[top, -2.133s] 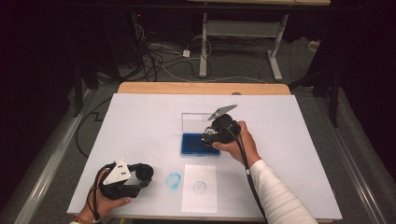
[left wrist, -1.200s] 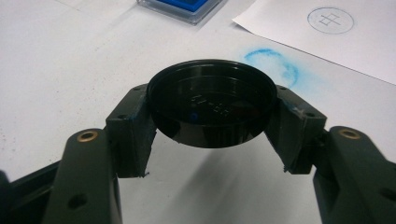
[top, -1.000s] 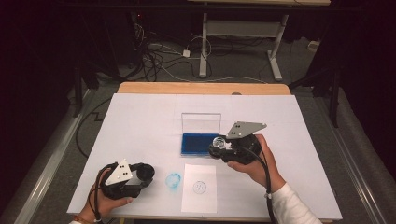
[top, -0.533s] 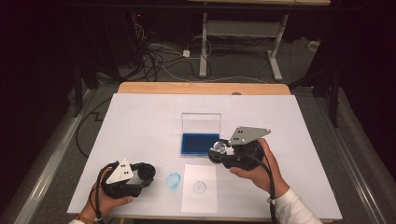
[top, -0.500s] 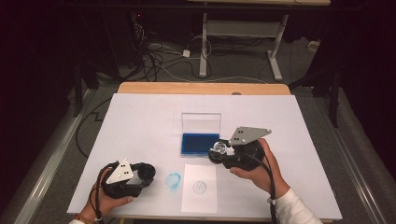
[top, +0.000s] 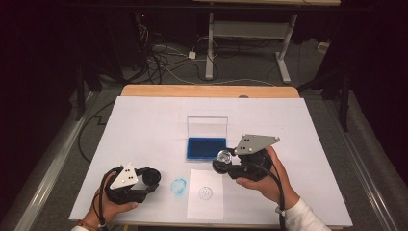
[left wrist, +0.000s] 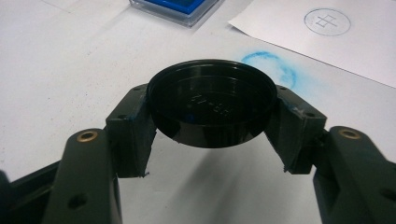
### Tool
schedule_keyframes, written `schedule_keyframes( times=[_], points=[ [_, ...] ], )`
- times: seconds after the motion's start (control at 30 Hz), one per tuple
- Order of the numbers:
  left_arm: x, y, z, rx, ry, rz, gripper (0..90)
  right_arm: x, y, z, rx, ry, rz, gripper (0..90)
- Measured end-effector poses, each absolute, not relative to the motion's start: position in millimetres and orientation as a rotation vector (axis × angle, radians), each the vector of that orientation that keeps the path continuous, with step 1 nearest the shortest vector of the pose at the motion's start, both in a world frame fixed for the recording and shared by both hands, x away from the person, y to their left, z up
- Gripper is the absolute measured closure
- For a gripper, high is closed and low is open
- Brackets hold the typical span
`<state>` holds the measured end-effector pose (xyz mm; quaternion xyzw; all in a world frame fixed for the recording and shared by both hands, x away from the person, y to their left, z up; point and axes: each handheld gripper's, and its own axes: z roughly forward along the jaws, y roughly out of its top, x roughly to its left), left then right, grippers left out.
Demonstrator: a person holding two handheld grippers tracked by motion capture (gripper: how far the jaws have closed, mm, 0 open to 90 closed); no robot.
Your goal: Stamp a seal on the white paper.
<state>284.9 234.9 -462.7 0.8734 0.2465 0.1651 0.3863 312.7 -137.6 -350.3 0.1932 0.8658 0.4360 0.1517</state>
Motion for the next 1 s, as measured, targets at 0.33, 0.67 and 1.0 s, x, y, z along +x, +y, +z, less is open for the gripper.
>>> schedule_keyframes(
  times=[0.33,0.67,1.0],
  points=[
    [283,235,-460,2.220,0.621,0.438,36.7,300,-124,-355,0.485,2.513,1.273,56.9],
    [278,236,-460,2.223,0.625,0.448,36.7,298,-103,-374,0.453,2.603,1.228,56.8],
    [279,233,-460,2.230,0.618,0.442,36.7,298,-91,-401,0.451,2.670,1.124,56.8]
  ],
)
